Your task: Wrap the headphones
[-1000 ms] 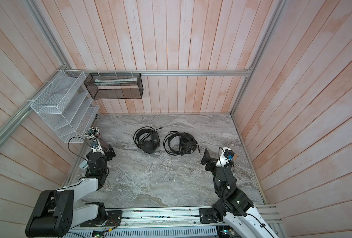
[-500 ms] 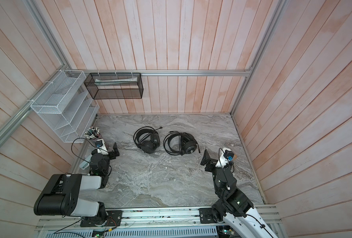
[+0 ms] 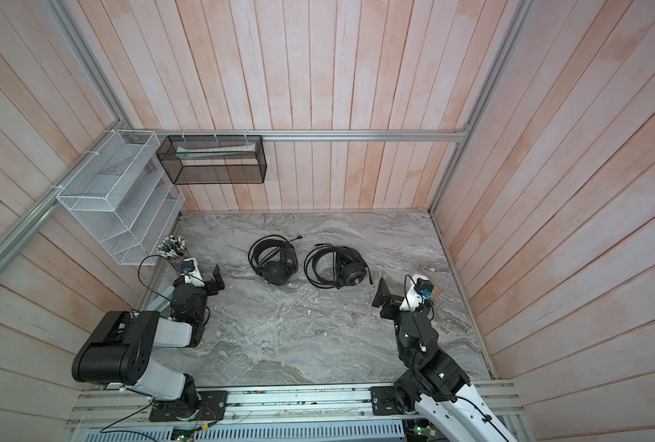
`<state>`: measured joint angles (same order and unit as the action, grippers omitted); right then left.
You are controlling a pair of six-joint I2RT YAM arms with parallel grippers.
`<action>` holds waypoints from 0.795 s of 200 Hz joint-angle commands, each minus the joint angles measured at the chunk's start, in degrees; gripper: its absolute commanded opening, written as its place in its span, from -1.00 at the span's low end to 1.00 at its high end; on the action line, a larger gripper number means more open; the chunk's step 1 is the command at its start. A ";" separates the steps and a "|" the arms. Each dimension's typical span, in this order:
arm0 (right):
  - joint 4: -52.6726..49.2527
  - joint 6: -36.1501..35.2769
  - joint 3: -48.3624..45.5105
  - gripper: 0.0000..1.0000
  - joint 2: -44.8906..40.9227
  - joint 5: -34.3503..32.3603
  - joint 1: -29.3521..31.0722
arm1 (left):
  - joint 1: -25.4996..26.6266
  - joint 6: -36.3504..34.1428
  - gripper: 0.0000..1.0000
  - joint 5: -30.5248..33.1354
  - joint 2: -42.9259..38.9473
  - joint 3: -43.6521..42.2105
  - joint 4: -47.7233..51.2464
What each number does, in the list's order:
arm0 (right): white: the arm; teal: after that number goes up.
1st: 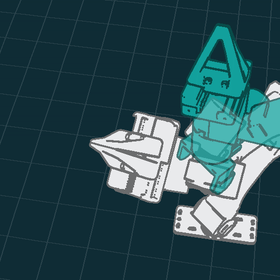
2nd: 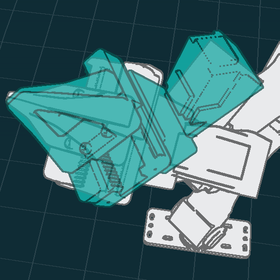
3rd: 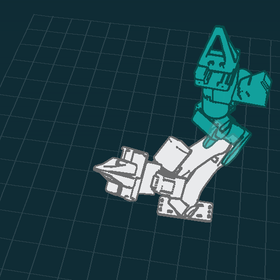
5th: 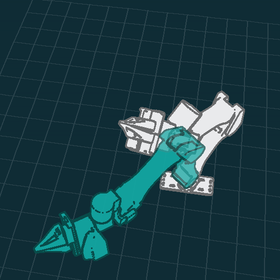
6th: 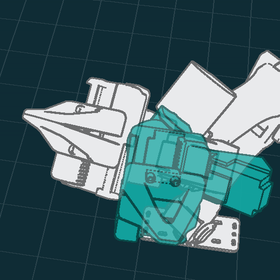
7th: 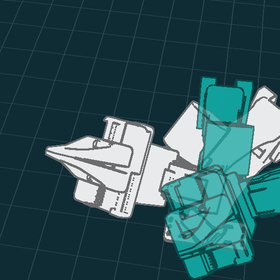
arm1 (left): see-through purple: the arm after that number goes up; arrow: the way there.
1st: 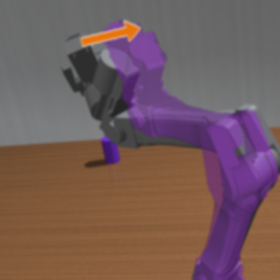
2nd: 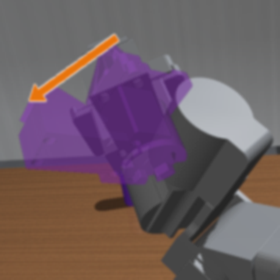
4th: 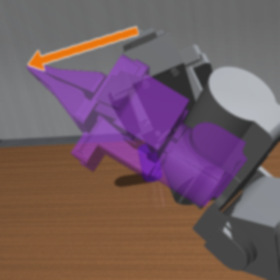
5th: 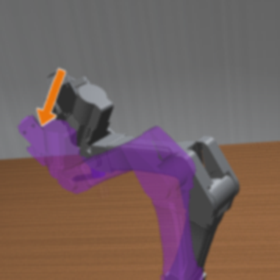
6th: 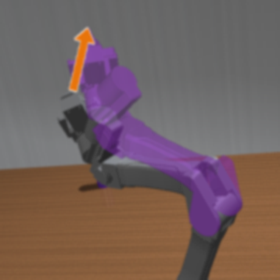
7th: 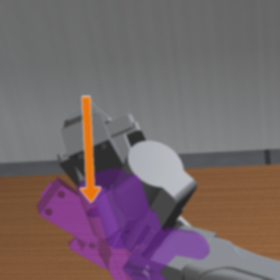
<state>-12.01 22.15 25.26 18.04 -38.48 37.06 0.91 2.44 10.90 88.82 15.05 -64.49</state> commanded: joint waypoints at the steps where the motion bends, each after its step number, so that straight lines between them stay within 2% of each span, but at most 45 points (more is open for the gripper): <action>1: 0.83 -0.96 -0.56 0.97 0.06 -0.53 -0.10 | -0.18 0.51 0.97 -0.08 -0.31 1.12 -0.05; 107: 0.91 -0.91 -0.83 0.96 1.55 -0.90 -0.19 | -0.01 -0.06 0.97 -0.57 -0.49 0.81 -0.67; 159: 1.81 -1.36 -0.91 0.97 2.21 -3.48 -0.15 | 0.02 -0.06 0.97 -0.54 -0.49 0.86 -0.71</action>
<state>-11.57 21.78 24.67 19.66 -39.51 37.06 0.91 2.59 10.76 88.82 15.09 -64.49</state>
